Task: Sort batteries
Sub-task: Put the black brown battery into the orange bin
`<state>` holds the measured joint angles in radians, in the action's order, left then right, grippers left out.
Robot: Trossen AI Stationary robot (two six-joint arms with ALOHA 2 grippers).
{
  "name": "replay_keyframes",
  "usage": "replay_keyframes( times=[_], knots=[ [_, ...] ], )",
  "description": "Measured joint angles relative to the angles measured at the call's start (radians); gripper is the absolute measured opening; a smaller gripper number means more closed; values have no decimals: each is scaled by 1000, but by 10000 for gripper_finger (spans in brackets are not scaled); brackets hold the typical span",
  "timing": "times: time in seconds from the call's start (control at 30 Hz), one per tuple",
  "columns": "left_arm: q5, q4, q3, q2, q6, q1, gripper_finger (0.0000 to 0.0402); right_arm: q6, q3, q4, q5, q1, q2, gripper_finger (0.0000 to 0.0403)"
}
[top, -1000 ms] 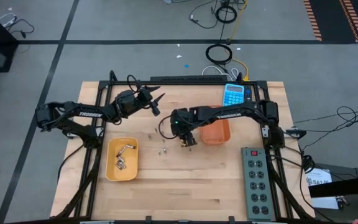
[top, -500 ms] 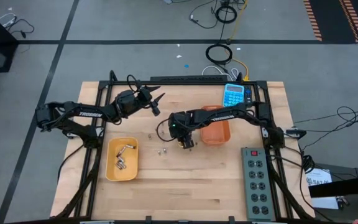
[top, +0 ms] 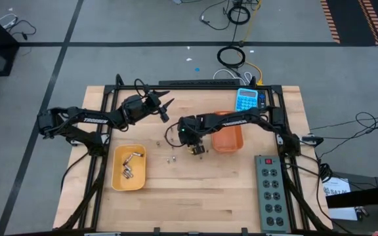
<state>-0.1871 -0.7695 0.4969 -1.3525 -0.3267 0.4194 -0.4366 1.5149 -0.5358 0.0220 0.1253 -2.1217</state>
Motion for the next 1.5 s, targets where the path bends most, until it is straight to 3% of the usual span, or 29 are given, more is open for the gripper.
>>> replay_keyframes(
  times=[0.2,0.37,0.5,0.67,0.73,0.83,1.03,1.17,1.27,1.5],
  knots=[
    [0,12,0,0,0,0,192,-15,114,-155,-138,-4,111,29],
    [34,56,0,0,4,7,192,149,95,-346,-160,15,244,29],
    [67,75,0,-1,14,14,192,309,-100,-359,-178,39,354,29],
    [120,73,0,-5,35,13,192,465,-425,-142,-118,41,467,35],
    [131,73,0,-5,47,13,192,524,-505,-48,-124,54,498,52],
    [132,72,0,-5,57,12,192,588,-549,-48,-127,68,509,85],
    [132,72,0,-5,58,12,192,576,-510,-113,-126,70,512,129],
    [132,72,0,-5,60,12,192,515,-355,-225,-213,65,512,134],
    [132,74,0,-5,60,12,192,450,-247,-210,-241,57,513,135],
    [132,83,0,-5,56,12,192,393,-161,-96,-72,57,380,136]
  ],
)
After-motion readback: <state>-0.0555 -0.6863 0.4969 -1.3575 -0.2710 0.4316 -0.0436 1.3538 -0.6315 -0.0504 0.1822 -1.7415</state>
